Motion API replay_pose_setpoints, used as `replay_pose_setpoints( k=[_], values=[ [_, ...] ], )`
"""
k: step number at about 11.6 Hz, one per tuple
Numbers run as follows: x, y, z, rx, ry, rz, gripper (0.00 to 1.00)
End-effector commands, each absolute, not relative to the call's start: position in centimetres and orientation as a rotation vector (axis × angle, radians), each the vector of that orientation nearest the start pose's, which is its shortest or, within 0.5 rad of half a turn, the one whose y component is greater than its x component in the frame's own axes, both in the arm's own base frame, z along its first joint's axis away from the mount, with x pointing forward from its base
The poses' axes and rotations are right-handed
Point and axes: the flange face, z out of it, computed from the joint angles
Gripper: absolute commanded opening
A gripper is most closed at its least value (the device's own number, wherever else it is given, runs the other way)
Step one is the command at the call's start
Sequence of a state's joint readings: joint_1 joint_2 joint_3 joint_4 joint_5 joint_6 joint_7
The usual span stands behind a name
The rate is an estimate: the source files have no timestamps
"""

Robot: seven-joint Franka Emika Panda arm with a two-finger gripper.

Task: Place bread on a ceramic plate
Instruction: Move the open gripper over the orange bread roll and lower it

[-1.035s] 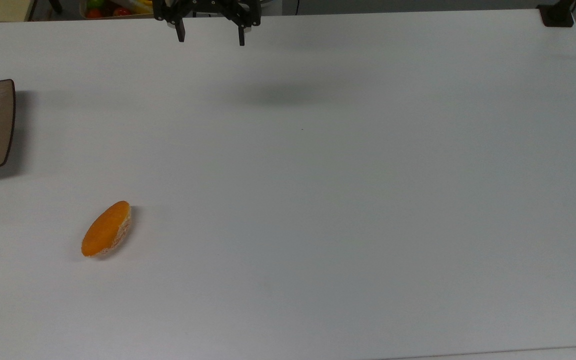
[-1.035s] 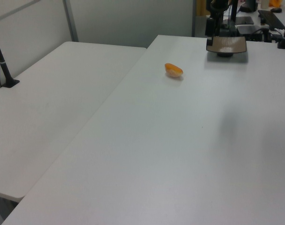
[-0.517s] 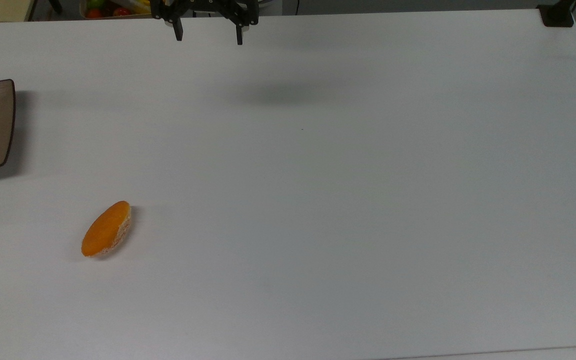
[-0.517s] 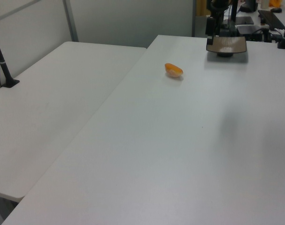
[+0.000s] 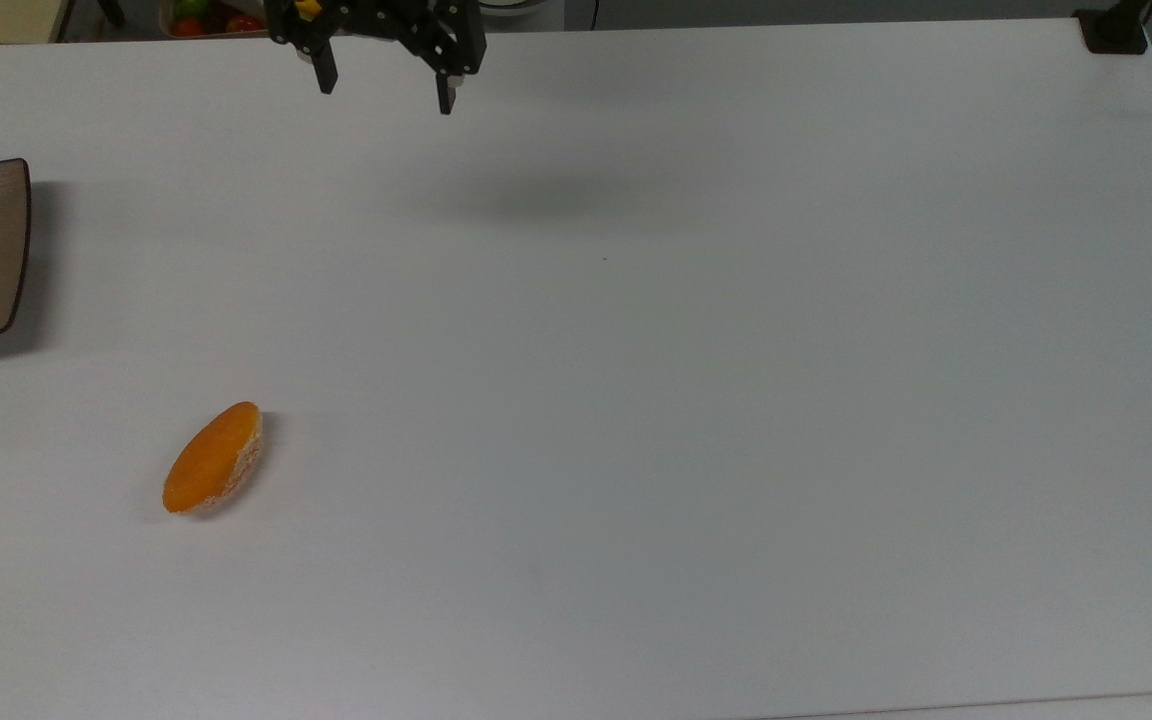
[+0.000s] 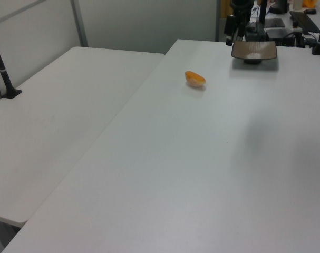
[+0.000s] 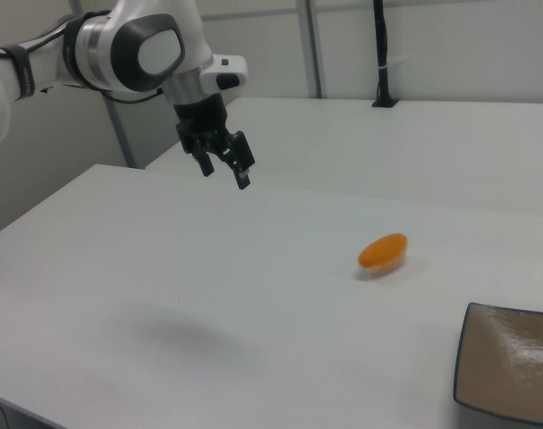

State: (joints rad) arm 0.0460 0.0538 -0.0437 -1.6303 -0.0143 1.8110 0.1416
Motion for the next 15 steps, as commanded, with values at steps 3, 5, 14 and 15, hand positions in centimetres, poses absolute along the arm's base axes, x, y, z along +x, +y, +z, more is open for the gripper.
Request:
replay_pose_setpoints(
  k=[3,5,14,15],
  values=[
    [61.1,-5.8,58.8,-3.079,0.434,-0.413,1.0],
    [62.4,-7.6,58.1,-3.063,0.527,-0.466,1.0],
    [71.3,-10.8,46.9,-3.003,0.804,-0.699,1.0],
    [72.1,-10.9,45.7,-3.014,0.809,-0.693,1.0]
  ],
)
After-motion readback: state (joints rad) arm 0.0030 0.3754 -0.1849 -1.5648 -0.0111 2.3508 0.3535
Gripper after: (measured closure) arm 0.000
